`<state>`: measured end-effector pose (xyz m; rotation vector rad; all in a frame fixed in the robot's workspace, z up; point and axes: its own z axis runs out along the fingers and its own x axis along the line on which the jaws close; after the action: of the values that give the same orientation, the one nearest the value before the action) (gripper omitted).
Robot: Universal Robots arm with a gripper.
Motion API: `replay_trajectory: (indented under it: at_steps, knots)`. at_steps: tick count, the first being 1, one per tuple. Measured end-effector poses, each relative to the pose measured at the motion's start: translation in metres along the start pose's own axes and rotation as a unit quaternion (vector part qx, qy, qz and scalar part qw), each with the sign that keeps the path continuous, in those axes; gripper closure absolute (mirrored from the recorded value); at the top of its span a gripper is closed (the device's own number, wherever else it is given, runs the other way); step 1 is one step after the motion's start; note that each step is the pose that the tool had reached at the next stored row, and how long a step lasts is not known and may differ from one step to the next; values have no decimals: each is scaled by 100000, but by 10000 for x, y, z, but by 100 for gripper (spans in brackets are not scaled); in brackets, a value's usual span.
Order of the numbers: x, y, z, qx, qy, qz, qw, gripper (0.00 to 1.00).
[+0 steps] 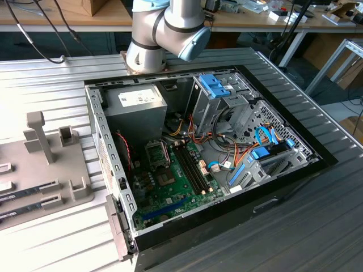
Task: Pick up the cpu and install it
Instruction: 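Pick up the cpu and move it towards the insertion slot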
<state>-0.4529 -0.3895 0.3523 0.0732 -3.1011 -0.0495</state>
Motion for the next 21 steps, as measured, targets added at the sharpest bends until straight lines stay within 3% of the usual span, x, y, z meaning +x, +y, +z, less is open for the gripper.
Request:
replay_trajectory:
  at_steps: [21]
  knots:
    - [3, 3, -83, 2, 2, -1, 100000, 53]
